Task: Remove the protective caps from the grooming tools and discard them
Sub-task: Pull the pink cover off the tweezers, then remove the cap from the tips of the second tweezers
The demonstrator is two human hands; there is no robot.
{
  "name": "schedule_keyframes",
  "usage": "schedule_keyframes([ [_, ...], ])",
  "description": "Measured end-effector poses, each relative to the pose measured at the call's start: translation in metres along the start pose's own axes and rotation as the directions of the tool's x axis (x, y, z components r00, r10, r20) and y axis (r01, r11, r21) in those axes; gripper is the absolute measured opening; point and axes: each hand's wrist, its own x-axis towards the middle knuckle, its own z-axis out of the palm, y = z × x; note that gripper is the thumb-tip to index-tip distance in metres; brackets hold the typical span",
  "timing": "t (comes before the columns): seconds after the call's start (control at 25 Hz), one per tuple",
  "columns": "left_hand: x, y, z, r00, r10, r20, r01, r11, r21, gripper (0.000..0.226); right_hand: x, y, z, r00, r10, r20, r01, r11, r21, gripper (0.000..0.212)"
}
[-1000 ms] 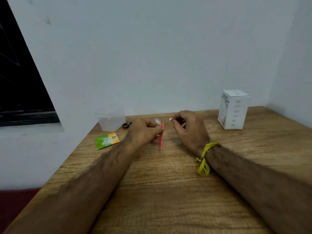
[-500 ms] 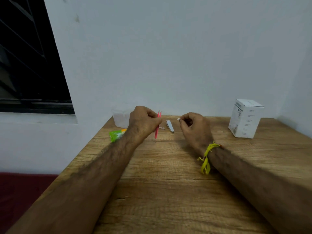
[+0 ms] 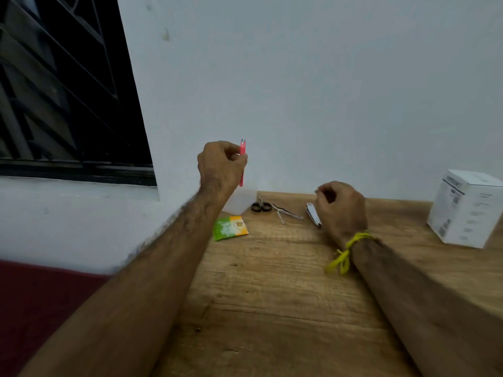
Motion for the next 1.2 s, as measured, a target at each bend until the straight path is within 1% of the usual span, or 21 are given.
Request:
schedule_keyframes([
  [0.08, 0.019, -0.004, 0.008, 1.000, -0.020, 0.004, 0.019, 0.998, 0.067, 0.015, 0.005, 0.006, 0.003, 1.000, 0.010, -0.021, -0.009, 1.000, 0.008, 0.007],
  [0.16, 0.035, -0.006, 0.016, 0.999, -0.038, 0.013, 0.036, 0.988, 0.153, 0.016, 0.006, 0.010, 0.007, 1.000, 0.008, -0.010, -0.008, 1.000, 0.018, 0.007],
  [0.28, 0.056, -0.013, 0.024, 0.995, -0.078, 0.055, 0.057, 0.948, 0.313, 0.018, 0.006, 0.013, 0.010, 1.000, 0.003, 0.002, -0.003, 1.000, 0.031, 0.007],
  [0.36, 0.062, -0.020, 0.028, 0.986, -0.107, 0.130, 0.038, 0.892, 0.451, 0.027, 0.008, 0.015, 0.011, 1.000, 0.016, -0.007, -0.015, 0.999, 0.047, 0.006],
  [0.44, 0.058, -0.022, 0.031, 0.966, -0.141, 0.219, -0.019, 0.802, 0.597, 0.028, 0.007, 0.014, 0.012, 1.000, 0.016, -0.010, -0.016, 0.999, 0.046, 0.006],
  [0.52, 0.053, -0.022, 0.034, 0.947, -0.170, 0.271, -0.060, 0.738, 0.672, 0.029, 0.007, 0.012, 0.011, 0.999, 0.032, -0.035, -0.030, 0.997, 0.069, 0.006],
  [0.6, 0.047, -0.021, 0.034, 0.957, -0.140, 0.256, -0.072, 0.737, 0.672, 0.033, 0.008, 0.012, 0.008, 0.991, 0.106, -0.081, -0.096, 0.988, 0.123, 0.006],
  [0.68, 0.034, -0.016, 0.035, 0.976, -0.044, 0.212, -0.101, 0.773, 0.626, 0.035, 0.011, 0.014, 0.003, 0.974, 0.189, -0.124, -0.168, 0.973, 0.158, 0.007],
  [0.76, 0.012, -0.008, 0.038, 0.977, 0.061, 0.203, -0.162, 0.835, 0.526, 0.032, 0.014, 0.017, -0.002, 0.951, 0.267, -0.156, -0.239, 0.955, 0.176, 0.009],
  [0.8, -0.001, -0.003, 0.041, 0.975, 0.087, 0.206, -0.175, 0.871, 0.458, 0.028, 0.015, 0.018, -0.004, 0.938, 0.303, -0.168, -0.271, 0.944, 0.187, 0.009],
  [0.88, -0.026, 0.002, 0.047, 0.964, 0.047, 0.263, -0.136, 0.933, 0.332, 0.019, 0.015, 0.018, -0.008, 0.915, 0.355, -0.194, -0.315, 0.926, 0.208, 0.010],
  [0.96, -0.046, 0.001, 0.050, 0.937, -0.034, 0.347, -0.052, 0.971, 0.235, 0.012, 0.014, 0.017, -0.011, 0.902, 0.375, -0.212, -0.327, 0.917, 0.229, 0.010],
  [1.0, -0.052, -0.001, 0.052, 0.931, -0.073, 0.358, -0.002, 0.979, 0.204, 0.009, 0.014, 0.017, -0.013, 0.903, 0.373, -0.211, -0.325, 0.917, 0.231, 0.010],
  [1.04, -0.057, -0.004, 0.055, 0.931, -0.102, 0.351, 0.034, 0.980, 0.194, 0.007, 0.013, 0.017, -0.013, 0.909, 0.363, -0.203, -0.318, 0.922, 0.223, 0.010],
  [1.12, -0.058, -0.009, 0.063, 0.929, -0.144, 0.340, 0.058, 0.967, 0.249, 0.007, 0.013, 0.017, -0.013, 0.929, 0.326, -0.173, -0.292, 0.936, 0.195, 0.010],
  [1.2, -0.055, -0.012, 0.074, 0.921, -0.201, 0.333, 0.084, 0.938, 0.336, 0.018, 0.012, 0.016, -0.010, 0.948, 0.288, -0.137, -0.263, 0.949, 0.173, 0.008],
])
